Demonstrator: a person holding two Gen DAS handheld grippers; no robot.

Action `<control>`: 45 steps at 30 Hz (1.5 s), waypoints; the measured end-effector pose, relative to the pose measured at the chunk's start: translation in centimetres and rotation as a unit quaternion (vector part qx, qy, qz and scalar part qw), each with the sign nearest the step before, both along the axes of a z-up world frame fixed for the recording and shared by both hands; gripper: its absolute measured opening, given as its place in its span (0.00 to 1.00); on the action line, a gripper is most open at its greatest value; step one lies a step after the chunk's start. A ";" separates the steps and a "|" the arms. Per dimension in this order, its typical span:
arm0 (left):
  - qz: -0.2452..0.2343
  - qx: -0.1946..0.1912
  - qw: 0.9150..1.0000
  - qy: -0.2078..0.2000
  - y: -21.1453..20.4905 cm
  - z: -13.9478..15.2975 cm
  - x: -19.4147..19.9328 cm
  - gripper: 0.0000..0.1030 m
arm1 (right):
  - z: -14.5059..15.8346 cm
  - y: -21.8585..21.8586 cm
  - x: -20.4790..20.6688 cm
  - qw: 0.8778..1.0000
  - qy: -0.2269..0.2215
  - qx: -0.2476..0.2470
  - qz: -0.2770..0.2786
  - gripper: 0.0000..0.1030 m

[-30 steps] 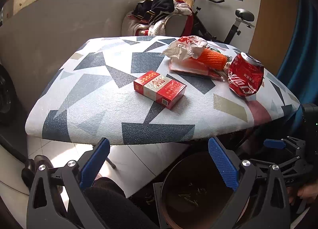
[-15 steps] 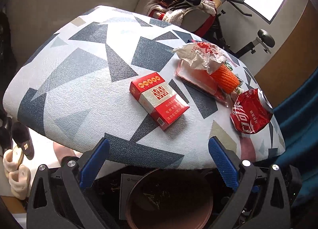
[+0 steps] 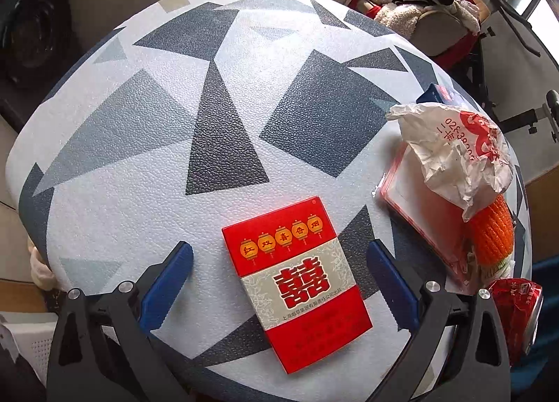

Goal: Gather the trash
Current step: 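Grasp the red cigarette box with the left gripper, then grasp the white printed plastic bag with the right gripper while the left gripper holds the cigarette box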

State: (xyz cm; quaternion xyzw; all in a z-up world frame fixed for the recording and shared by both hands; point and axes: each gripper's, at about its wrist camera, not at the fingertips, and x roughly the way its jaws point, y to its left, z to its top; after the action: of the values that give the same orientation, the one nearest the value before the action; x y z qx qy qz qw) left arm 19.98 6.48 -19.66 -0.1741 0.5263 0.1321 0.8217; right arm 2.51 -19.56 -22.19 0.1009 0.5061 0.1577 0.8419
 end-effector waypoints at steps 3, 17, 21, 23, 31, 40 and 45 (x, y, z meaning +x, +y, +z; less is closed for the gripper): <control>-0.011 0.033 0.999 0.003 -0.6 -0.4 0.4 0.94 | -0.1 0.0 0.0 1.000 0.001 0.000 -0.002 0.94; -0.136 0.016 0.986 -0.090 0.0 2.4 -2.0 0.59 | 3.0 0.3 0.3 0.999 -0.040 -0.007 0.016 0.94; -0.173 0.023 0.977 -0.122 0.4 4.2 -3.2 0.59 | 7.5 0.6 1.7 0.995 -0.088 0.000 0.043 0.94; -0.182 0.025 0.974 -0.135 0.7 4.9 -3.9 0.59 | 10.3 0.9 2.8 0.991 -0.117 0.001 0.058 0.94; -0.188 -0.003 0.968 -0.167 2.0 6.2 -6.2 0.58 | 18.4 2.6 13.6 0.983 -0.163 -0.046 0.075 0.94; -0.185 -0.016 0.967 -0.177 3.3 6.0 -7.1 0.58 | 15.9 10.0 26.8 0.968 -0.041 -0.177 0.176 0.94; -0.186 -0.024 0.966 -0.177 3.9 5.6 -7.4 0.58 | 12.0 11.5 31.4 0.966 0.018 -0.214 0.143 0.94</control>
State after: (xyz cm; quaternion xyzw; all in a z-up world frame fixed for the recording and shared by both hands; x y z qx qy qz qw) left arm 12.60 10.42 -14.06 -0.1129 0.3990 -0.0686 0.9074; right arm 33.89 -8.04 -10.18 -0.1523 0.5526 0.1627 0.8031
